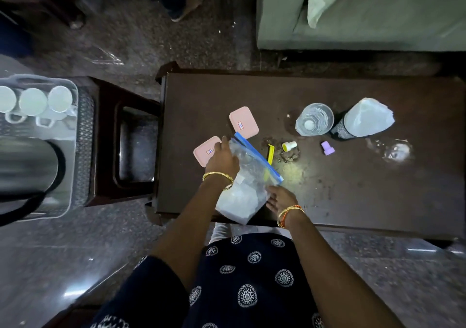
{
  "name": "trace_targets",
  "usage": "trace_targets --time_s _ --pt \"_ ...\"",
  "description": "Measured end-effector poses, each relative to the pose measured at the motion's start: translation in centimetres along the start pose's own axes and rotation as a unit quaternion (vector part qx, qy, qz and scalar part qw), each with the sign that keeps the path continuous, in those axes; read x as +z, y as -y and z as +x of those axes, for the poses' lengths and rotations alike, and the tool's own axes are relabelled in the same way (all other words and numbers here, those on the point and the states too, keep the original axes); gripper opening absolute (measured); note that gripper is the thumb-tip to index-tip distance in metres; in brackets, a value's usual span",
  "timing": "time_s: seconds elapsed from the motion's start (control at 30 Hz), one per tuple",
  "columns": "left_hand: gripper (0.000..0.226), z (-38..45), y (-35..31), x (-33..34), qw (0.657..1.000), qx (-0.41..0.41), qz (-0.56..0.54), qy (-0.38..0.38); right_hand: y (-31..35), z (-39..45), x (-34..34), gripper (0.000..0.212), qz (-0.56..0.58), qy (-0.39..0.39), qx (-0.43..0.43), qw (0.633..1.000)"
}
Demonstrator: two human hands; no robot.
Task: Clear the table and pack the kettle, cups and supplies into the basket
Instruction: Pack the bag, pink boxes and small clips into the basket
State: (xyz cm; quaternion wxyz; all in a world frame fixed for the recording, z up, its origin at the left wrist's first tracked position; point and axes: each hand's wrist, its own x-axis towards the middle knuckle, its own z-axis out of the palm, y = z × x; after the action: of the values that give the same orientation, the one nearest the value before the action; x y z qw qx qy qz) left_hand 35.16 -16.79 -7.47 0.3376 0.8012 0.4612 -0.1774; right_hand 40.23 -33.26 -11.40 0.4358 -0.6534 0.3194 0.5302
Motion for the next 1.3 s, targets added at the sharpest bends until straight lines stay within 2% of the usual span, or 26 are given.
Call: trace_targets --time_s 0.07,0.13,0.2,0.27,0.4,0.47,0.57,0.67,0.73,0.8,0.9,1.0,1.07,1.17,1.23,1.3 --pt "0.055 -1.5 0.9 -1.0 0.996 0.007 -0.078 -0.040 0.8 -1.7 -0.7 0.008 0.001 0.019 -0.038 0.999" --pt "0.048 -2.7 1.8 -1.7 0.978 -0.016 -0.193 -0.075 1.7 -3.2 -1.0 0.014 -0.001 0.025 -0.077 0.997" --pt "0.046 -3.3 2.6 -2.2 0.944 -0.051 -0.318 -0.076 2.6 -4.1 -1.1 0.019 0.003 0.030 -0.107 0.994" --pt "0.042 -4.3 3.8 -2.7 0.917 -0.070 -0.390 -0.040 3.4 -5.5 -1.0 0.023 0.005 0.046 -0.136 0.990" --pt "0.014 -6.2 5.1 -3.2 0.904 -0.032 -0.424 0.039 5.8 -8.1 0.2 0.030 0.054 0.095 -0.175 0.979" --pt "0.016 -6.7 5.0 -3.8 0.898 -0.023 -0.439 0.010 7.1 -9.3 0.7 0.028 0.008 0.085 -0.195 0.977" --pt "0.024 -7.1 4.5 -4.9 0.872 -0.044 -0.482 -0.076 8.3 -11.0 0.9 0.009 -0.115 0.104 -0.220 0.963" --pt "0.014 -7.6 4.1 -5.8 0.841 -0.064 -0.519 -0.137 7.9 -11.5 0.8 0.047 -0.164 0.107 -0.266 0.944" --pt "0.027 -7.9 4.3 -6.1 0.834 -0.078 -0.527 -0.144 7.5 -12.0 1.4 0.055 -0.171 0.107 -0.322 0.925" --pt "0.047 -8.4 4.9 -6.4 0.849 -0.083 -0.507 -0.120 6.9 -12.1 2.4 0.049 -0.167 0.097 -0.350 0.917" --pt "0.071 -9.3 5.9 -6.7 0.883 -0.033 -0.463 -0.065 6.7 -11.9 3.6 0.031 -0.171 0.071 -0.360 0.914" --pt "0.082 -9.6 6.7 -6.8 0.952 0.014 -0.304 -0.022 6.7 -12.1 4.4 0.029 -0.216 0.086 -0.365 0.901" --pt "0.075 -9.5 7.2 -7.1 0.980 0.012 -0.198 -0.030 6.7 -12.1 5.1 0.042 -0.293 0.112 -0.375 0.872" --pt "0.048 -9.0 8.2 -7.8 0.991 0.003 -0.120 -0.057 6.2 -11.7 6.2 0.054 -0.479 0.098 -0.401 0.775" --pt "0.033 -8.8 9.2 -8.7 0.995 0.002 -0.085 -0.055 6.0 -11.5 6.9 0.041 -0.528 0.070 -0.416 0.738" --pt "0.030 -8.6 10.6 -9.5 0.995 -0.008 -0.081 -0.061 6.0 -11.4 7.6 0.025 -0.524 0.051 -0.436 0.729"
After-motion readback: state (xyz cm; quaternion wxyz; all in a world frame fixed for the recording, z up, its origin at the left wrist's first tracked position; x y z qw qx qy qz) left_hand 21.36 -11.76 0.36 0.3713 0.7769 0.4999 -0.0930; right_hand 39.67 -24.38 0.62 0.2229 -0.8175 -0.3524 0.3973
